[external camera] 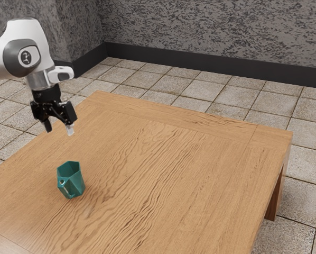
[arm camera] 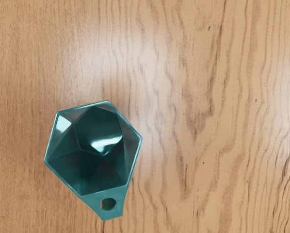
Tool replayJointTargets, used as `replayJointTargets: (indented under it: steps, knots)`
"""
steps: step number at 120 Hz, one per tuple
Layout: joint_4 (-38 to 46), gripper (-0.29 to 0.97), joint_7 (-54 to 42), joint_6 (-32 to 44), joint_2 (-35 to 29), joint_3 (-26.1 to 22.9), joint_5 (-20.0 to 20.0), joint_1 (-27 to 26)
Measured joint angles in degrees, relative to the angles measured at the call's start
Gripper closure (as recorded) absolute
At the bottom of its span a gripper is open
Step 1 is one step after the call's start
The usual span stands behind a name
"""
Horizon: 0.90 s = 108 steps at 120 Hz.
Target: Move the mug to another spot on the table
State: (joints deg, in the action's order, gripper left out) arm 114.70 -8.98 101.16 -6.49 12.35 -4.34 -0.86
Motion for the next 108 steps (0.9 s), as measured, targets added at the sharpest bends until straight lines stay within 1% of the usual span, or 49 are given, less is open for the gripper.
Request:
replayJointTargets:
  steps: [14, 21, 35, 46, 60, 77, 108]
  knots:
    - [6.43, 0.02, 0.16, 7.19, 0.36, 0.81, 0.07, -0.29]
    - [10.13, 0.02, 1.06, 9.84, -0.86, 1.14, 0.12, -0.42]
    - [16.82, 0.02, 4.13, 13.32, -4.55, 1.34, 0.17, -0.04]
    - [20.29, 0.02, 7.57, 15.34, -5.11, 1.36, 0.20, -0.41]
    - [25.65, 0.02, 11.56, 19.94, -5.19, 1.27, 0.27, -1.07]
    - [29.78, 0.02, 15.49, 25.10, -5.27, 1.12, 1.71, -1.91]
    - [34.27, 0.02, 20.66, 34.65, -4.53, 1.04, 8.02, -3.21]
